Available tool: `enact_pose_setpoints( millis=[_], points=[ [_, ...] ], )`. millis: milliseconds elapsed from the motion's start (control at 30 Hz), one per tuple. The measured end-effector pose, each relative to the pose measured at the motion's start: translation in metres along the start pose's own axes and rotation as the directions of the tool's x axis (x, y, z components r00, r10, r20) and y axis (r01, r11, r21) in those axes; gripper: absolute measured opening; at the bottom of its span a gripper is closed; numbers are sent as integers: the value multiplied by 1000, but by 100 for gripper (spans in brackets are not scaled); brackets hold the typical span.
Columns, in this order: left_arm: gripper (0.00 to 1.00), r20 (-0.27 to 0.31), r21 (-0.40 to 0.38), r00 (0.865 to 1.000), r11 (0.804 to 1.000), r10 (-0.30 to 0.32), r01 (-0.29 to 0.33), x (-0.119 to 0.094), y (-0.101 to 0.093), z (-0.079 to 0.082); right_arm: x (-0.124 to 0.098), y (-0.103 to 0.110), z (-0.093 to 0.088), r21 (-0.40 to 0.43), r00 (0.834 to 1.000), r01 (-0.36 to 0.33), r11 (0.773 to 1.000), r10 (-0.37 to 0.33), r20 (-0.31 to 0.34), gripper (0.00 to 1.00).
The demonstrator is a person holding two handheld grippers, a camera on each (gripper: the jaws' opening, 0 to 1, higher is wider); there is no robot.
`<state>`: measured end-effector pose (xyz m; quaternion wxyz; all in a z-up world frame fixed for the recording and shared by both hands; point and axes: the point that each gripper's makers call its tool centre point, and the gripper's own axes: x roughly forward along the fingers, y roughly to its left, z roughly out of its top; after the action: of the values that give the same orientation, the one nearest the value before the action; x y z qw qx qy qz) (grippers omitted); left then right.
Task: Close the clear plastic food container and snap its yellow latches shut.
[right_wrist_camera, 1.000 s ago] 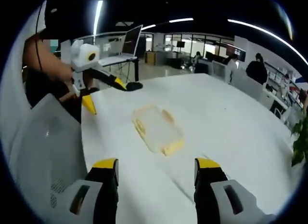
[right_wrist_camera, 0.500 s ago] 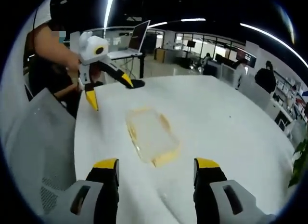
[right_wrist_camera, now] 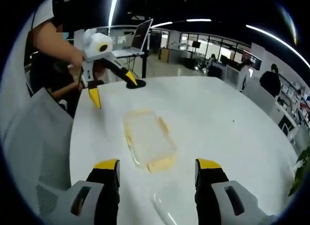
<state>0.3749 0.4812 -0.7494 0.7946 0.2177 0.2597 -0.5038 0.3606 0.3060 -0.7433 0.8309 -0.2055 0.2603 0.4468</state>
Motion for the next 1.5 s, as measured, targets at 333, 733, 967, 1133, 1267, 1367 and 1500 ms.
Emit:
enact_pose_setpoints(
  millis=[333, 733, 967, 1133, 1267, 1367, 1500],
  points=[
    [76, -21, 29, 1000, 999, -17, 18, 5, 8, -2, 11, -3, 2, -19, 1000, -24, 1000, 23, -10, 63],
    [75, -67, 61, 997, 997, -49, 53, 14, 18, -10, 23, -6, 0, -59, 998, -59, 997, 57, -40, 63],
    [74, -102, 92, 992, 993, -71, 80, 19, 22, -17, 30, -7, -4, -95, 994, -91, 991, 84, -73, 63],
    [74, -124, 100, 988, 990, -89, 101, 23, 24, -20, 34, -9, -5, -100, 992, -103, 990, 95, -81, 63],
    [74, -131, 112, 986, 987, -99, 114, 26, 25, -20, 39, -10, -8, -118, 989, -119, 986, 108, -100, 62],
    [74, -143, 119, 984, 985, -108, 125, 29, 26, -22, 41, -10, -10, -127, 987, -132, 983, 118, -112, 62],
    [74, -158, 136, 981, 982, -112, 134, 31, 29, -24, 45, -12, -12, -135, 985, -141, 981, 125, -121, 62]
  ],
)
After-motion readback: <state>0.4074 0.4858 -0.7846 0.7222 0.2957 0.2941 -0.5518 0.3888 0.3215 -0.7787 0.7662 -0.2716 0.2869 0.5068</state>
